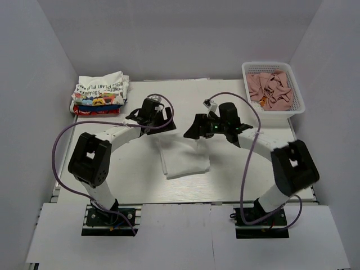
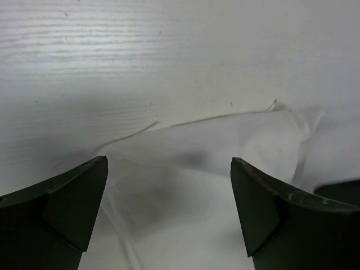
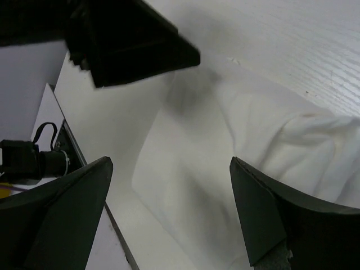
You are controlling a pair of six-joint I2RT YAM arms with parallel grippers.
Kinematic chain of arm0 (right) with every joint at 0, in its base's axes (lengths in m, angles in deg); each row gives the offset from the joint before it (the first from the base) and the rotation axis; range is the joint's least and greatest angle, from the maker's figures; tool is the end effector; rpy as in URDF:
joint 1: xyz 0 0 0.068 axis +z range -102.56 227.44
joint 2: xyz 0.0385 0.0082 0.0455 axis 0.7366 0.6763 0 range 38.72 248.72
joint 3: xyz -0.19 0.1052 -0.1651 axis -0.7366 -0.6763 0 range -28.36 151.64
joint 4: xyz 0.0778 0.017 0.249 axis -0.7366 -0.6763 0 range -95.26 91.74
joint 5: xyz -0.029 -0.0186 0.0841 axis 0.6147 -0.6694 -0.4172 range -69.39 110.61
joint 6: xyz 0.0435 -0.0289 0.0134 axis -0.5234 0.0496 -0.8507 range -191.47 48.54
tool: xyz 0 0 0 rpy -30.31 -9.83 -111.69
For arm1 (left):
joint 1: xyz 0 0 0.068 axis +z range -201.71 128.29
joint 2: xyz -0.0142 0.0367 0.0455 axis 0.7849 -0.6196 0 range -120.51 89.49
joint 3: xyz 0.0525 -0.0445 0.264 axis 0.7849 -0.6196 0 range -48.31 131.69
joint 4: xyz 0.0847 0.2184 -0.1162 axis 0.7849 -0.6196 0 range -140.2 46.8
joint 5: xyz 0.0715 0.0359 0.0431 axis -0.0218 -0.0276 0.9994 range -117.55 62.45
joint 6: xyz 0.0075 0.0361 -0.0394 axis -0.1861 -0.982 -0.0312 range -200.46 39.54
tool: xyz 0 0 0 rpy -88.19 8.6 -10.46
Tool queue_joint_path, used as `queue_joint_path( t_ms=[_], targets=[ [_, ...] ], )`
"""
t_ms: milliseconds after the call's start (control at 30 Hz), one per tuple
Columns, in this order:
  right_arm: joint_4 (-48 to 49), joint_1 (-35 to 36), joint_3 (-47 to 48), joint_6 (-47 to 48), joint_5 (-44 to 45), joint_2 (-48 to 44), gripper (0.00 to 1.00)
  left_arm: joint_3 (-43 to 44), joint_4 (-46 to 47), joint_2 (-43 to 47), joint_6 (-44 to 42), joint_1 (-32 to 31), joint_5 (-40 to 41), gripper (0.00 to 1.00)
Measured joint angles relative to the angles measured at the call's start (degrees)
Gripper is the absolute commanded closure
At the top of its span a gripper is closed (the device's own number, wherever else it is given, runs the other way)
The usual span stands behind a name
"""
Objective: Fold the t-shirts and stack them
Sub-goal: Smooth out wrinkles on the folded tshirt
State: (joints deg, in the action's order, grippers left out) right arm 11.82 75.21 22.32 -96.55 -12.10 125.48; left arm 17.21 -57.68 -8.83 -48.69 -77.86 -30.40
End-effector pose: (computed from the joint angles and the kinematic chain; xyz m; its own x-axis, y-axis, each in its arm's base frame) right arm 0.2847 0.1716 0.2357 -0.6996 0.0348 -0.7137 -0.5798 0.5559 0.5956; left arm 0.3322 -0.1650 0.2119 -0.8084 -0.1890 -0.5574 0.0527 0.9200 -0.3884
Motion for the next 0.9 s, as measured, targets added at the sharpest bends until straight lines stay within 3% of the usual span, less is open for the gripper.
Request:
queue_joint_path(
  t_ms=[333, 667, 900],
  targets=[
    [9.14, -2.23, 11.17, -8.33, 1.53, 26.64, 0.10, -0.22, 1.16, -7.69, 1.16, 0.55, -0.63, 0.00],
    [16.35, -6.51, 11.80, -12.15, -0.96, 29.97, 0.10, 3.26, -0.61, -10.47, 1.86, 0.63, 7.06, 0.00],
    [7.63, -6.67, 15.47, -5.77, -1.03, 28.13, 0.10, 6.95, -5.88, -11.61, 1.68, 0.74, 11.41, 0.00]
  ],
)
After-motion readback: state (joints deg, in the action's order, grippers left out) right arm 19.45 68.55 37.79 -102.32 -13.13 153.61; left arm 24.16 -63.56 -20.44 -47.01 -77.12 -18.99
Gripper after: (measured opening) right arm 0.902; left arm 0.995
